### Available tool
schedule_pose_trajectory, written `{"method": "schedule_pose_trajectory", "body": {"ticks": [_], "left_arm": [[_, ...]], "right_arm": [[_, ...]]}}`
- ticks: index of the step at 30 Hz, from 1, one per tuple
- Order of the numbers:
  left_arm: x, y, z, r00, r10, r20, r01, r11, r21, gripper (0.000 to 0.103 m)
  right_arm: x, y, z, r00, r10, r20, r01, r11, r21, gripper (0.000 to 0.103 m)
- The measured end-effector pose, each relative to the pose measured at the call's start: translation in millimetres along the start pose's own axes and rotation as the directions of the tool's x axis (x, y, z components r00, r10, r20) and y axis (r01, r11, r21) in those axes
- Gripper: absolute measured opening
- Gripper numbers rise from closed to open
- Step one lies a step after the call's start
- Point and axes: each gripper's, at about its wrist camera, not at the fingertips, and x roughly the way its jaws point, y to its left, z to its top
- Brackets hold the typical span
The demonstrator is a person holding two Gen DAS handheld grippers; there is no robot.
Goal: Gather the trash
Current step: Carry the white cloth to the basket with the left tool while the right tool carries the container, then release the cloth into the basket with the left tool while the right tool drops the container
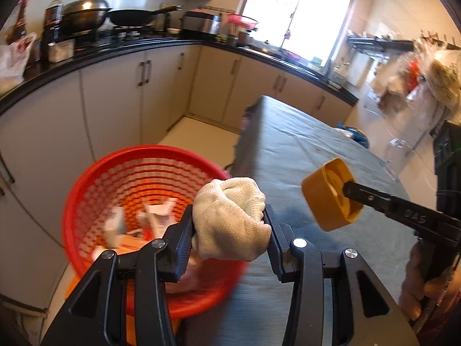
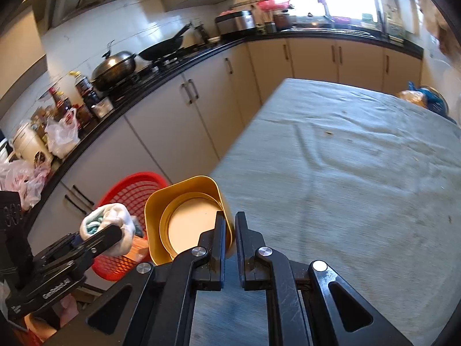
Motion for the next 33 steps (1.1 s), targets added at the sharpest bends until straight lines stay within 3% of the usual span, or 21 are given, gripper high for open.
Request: {"method": "schedule_pose_trajectory", "body": {"ticks": [10, 33], "left_arm": [[12.0, 58.1, -8.0, 0.991, 0.131, -0.019, -0.132, 0.991, -0.022, 0.044], [26.2, 77.9, -16.7, 0.986, 0.163, -0.032, -0.162, 0.986, 0.035, 0.045]], "right_arm": [[42.9, 58.8, 3.3, 0.998, 0.039, -0.053, -0.042, 0.998, -0.046, 0.007], [103.8, 92.1, 1.7, 0.992, -0.037, -0.123, 0.022, 0.993, -0.118, 0.007]]}}
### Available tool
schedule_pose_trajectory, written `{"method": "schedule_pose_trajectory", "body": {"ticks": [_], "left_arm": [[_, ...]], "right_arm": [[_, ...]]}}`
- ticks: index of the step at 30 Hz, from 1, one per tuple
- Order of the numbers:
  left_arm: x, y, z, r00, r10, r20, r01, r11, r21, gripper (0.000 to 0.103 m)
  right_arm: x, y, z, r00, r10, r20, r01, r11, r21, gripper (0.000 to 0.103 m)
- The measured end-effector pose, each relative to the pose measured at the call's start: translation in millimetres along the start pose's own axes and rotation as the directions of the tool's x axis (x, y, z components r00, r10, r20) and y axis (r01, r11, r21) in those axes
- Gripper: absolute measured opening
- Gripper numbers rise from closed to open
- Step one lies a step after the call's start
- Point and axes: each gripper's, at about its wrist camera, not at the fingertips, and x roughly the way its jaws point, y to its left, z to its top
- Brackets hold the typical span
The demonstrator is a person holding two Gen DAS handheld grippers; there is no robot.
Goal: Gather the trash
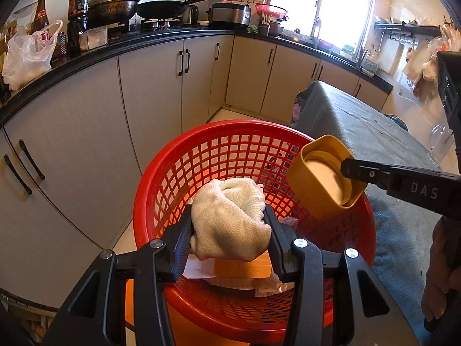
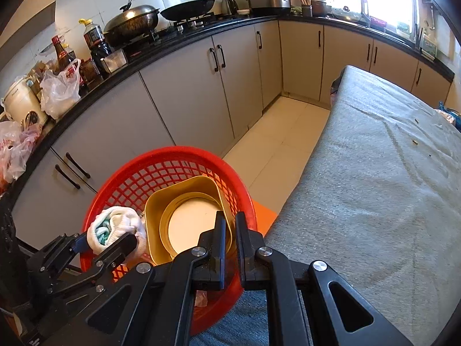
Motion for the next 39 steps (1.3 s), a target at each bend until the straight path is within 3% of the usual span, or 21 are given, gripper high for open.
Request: {"method": "schedule_pose_trajectory", "body": {"ticks": [13, 26, 30, 33, 39], "left_arm": [[-0.5, -1.9, 1.0, 1.000, -0.001, 0.010, 0.001, 1.000, 0.009, 0.053], [-8.6, -14.1, 4.1, 0.999, 0.010, 0.040, -0.012, 0.999, 0.042, 0.072], [-12.8, -19.6, 4.7, 0.998, 0.024, 0.057, -0.026, 0.998, 0.049, 0.083], [-14.2, -21.3, 5.3, 0.997, 0.037, 0.069, -0.040, 0.998, 0.053, 0.083], [-17.3, -24.2, 6.5, 0.991, 0.108, 0.085, -0.112, 0.993, 0.043, 0.089]], "right_arm": [[-0.6, 1.1, -0.6, 1.000, 0.025, -0.016, -0.025, 1.000, 0.011, 0.013], [-22.0, -12.9, -2.9, 0.999, 0.032, 0.014, -0.033, 0.998, 0.057, 0.016], [-29.5, -17.5, -4.3, 0.999, 0.016, 0.030, -0.017, 0.998, 0.062, 0.035], [-35.3, -19.0, -5.4, 0.999, 0.005, 0.040, -0.007, 0.998, 0.060, 0.041], [-48.0, -19.7, -7.7, 0.996, -0.048, 0.071, 0.045, 0.998, 0.046, 0.067]]}}
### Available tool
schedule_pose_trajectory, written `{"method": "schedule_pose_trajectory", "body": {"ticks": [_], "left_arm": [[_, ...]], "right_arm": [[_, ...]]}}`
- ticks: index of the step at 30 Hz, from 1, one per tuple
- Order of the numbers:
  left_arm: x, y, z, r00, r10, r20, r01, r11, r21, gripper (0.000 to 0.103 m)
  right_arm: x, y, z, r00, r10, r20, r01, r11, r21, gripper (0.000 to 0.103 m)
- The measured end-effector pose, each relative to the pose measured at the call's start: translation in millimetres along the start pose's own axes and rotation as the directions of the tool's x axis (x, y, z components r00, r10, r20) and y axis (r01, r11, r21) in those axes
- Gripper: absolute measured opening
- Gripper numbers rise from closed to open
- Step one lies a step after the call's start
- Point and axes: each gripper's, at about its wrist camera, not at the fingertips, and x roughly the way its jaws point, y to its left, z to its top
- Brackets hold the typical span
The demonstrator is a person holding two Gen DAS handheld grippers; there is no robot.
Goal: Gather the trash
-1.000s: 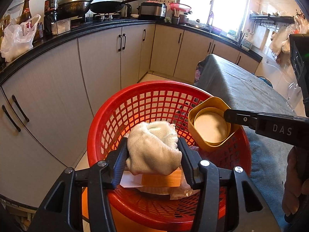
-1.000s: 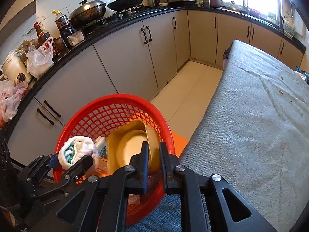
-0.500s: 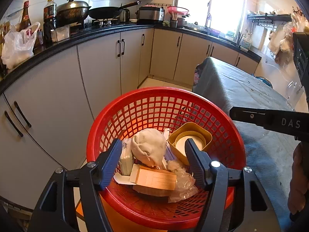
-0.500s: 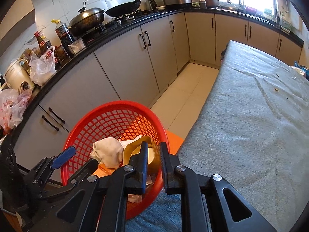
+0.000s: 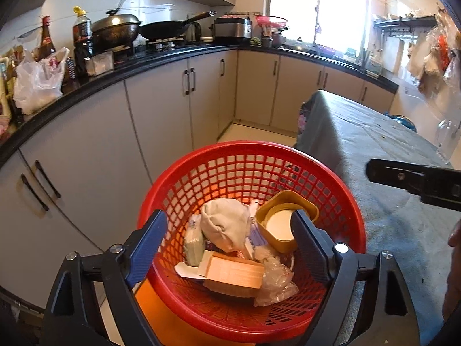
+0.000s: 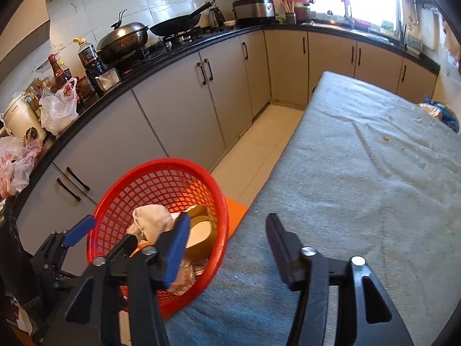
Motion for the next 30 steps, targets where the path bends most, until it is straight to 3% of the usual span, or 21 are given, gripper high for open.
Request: {"method": "schedule_pose_trajectory", "body": {"ticks": [3, 8, 13, 19, 21, 26, 30], "left_arm": [[-4.4, 0.9, 1.3, 0.998, 0.061, 0.014, -0.061, 0.998, -0.017, 0.092], [-13.8, 7.6, 3.9, 0.988, 0.150, 0.026, -0.148, 0.987, -0.064, 0.095], [-37.8, 6.1, 2.3, 0.963, 0.258, 0.079, -0.253, 0.965, -0.066, 0.098], [-66.9, -2.9, -7.0, 0.971, 0.206, 0.125, -0.200, 0.978, -0.060, 0.099], [-76.7, -10.2, -11.5, 0.960, 0.251, 0.121, -0.247, 0.968, -0.045, 0.099], [-100.4, -27.7, -25.1, 0.951, 0.276, 0.137, -0.276, 0.961, -0.021, 0.099], [-116.9, -47.0, -36.9, 0.956, 0.243, 0.162, -0.244, 0.970, -0.014, 0.099]], "right_arm": [[-7.4, -3.3, -2.1, 0.999, -0.040, 0.020, 0.040, 0.999, -0.006, 0.077], [-18.9, -10.0, -7.5, 0.993, -0.109, 0.042, 0.110, 0.994, -0.014, 0.083], [-35.9, -13.5, -17.5, 0.979, -0.186, 0.085, 0.188, 0.982, -0.019, 0.091], [-70.0, -12.7, -39.4, 0.957, -0.242, 0.159, 0.256, 0.964, -0.072, 0.093], [-81.7, -14.0, -49.1, 0.950, -0.258, 0.177, 0.276, 0.957, -0.085, 0.094], [-118.2, -21.9, -82.8, 0.931, -0.286, 0.227, 0.315, 0.943, -0.103, 0.095], [-139.2, -30.9, -109.4, 0.930, -0.280, 0.237, 0.311, 0.945, -0.103, 0.096]]}}
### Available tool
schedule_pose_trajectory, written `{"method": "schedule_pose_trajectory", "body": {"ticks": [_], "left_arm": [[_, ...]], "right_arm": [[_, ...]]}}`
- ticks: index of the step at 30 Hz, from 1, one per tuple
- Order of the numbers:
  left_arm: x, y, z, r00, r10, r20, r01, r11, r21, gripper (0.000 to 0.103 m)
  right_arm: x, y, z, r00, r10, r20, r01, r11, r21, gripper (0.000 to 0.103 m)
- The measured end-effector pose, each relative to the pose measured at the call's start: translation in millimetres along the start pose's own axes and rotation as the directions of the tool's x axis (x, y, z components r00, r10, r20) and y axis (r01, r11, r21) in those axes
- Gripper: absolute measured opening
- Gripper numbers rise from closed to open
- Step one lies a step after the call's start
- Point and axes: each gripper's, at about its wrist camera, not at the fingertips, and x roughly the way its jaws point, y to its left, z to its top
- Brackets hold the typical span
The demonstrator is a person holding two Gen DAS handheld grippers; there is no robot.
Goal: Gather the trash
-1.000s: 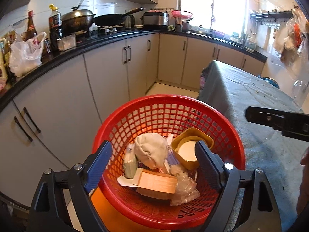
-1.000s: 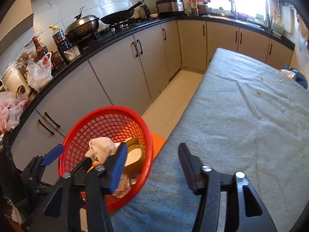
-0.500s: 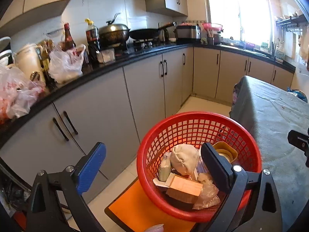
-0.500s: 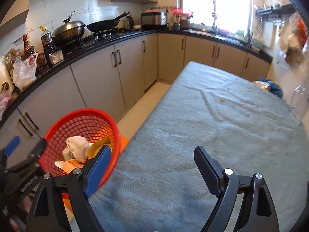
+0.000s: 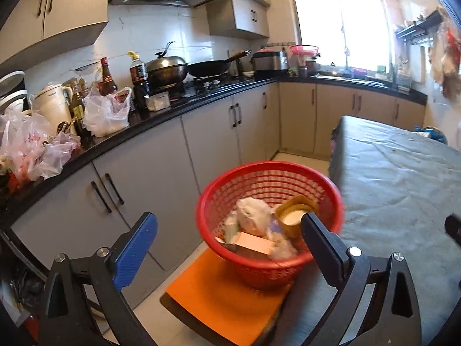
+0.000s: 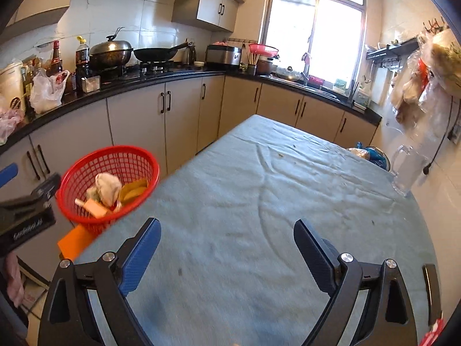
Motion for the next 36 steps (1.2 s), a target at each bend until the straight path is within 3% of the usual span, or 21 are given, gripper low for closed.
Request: {"method": "schedule_pose_trajectory", "body": {"ticks": [9, 16, 36], "left_arm": [[-28.8, -35.7, -15.8, 0.999, -0.033, 0.013, 0.032, 0.996, 0.087, 0.099], [-37.0, -50.5, -18.4, 0.999, -0.033, 0.005, 0.032, 0.992, 0.120, 0.099], [-26.3, -49.3, -22.2, 0.999, -0.040, -0.006, 0.040, 0.991, 0.125, 0.099]], "right_arm": [[-27.6, -20.0, -35.1, 1.000, -0.010, 0.008, 0.009, 1.000, 0.022, 0.096], [-33.6, -28.4, -41.7, 1.000, 0.001, 0.014, -0.001, 0.999, 0.038, 0.096], [-25.8, -20.0, -42.0, 1.000, -0.006, -0.011, 0.006, 1.000, 0.024, 0.096]]}}
